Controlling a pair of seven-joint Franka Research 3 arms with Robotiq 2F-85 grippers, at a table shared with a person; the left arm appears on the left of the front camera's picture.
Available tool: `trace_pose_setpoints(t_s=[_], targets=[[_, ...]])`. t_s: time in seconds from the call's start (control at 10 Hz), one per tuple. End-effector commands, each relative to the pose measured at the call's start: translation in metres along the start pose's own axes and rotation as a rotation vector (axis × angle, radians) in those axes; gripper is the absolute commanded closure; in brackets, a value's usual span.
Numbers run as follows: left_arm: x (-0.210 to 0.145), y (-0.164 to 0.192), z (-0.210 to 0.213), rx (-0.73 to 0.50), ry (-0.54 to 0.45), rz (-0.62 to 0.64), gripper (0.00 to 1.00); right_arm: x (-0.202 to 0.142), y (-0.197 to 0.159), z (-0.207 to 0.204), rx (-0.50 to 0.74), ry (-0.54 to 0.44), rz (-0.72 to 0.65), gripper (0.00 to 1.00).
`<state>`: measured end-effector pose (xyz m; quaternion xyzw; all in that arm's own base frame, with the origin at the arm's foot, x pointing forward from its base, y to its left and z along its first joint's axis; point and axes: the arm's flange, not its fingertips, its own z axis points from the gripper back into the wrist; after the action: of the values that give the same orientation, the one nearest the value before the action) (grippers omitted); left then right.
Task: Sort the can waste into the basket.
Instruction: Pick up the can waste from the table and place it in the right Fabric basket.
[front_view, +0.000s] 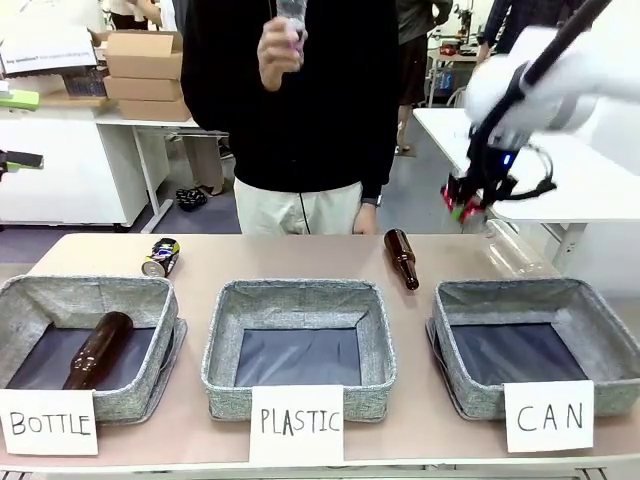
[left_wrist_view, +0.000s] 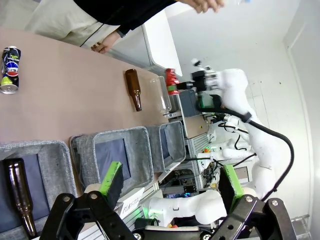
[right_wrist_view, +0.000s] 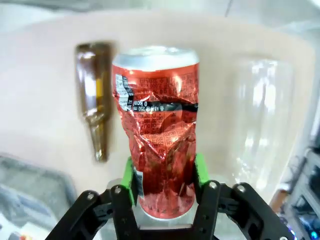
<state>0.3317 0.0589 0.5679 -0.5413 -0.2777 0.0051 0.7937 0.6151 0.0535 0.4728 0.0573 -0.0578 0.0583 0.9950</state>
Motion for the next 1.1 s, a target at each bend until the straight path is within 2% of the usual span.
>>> trace_pose_setpoints(t_s=[0.0, 0.2, 0.3, 0.4, 0.7, 0.8, 1.0], targets=[[0.001, 0.001, -0.002, -0.027, -0.012, -0.018, 0.0, -0.015, -0.006, 0.063, 0.089, 0.081, 0.091, 1.0], [0.001, 0.001, -0.002, -0.027, -0.012, -0.018, 0.0, -0.054, -0.019, 0.115, 0.064, 0.195, 0.18, 1.0], [0.001, 0.001, -0.002, -0.027, -0.012, -0.018, 0.0, -0.082, -0.029, 0.13, 0.026, 0.212, 0.238, 1.0], [0.001, 0.001, -0.002, -0.027, -0.012, -0.018, 0.0, -0.109, -0.039, 0.136, 0.047, 0.213, 0.284, 1.0], [0.001, 0.001, -0.002, -0.027, -0.012, -0.018, 0.0, -0.156, -0.051, 0.098, 0.129, 0.302, 0.331, 1.0], [0.001, 0.001, -0.002, -0.027, -0.012, -0.018, 0.0, -0.166, -0.054, 0.085, 0.086, 0.337, 0.306, 1.0], [0.001, 0.001, -0.002, -0.027, -0.012, -0.018, 0.0, -0.18, -0.056, 0.064, 0.109, 0.411, 0.31, 1.0]])
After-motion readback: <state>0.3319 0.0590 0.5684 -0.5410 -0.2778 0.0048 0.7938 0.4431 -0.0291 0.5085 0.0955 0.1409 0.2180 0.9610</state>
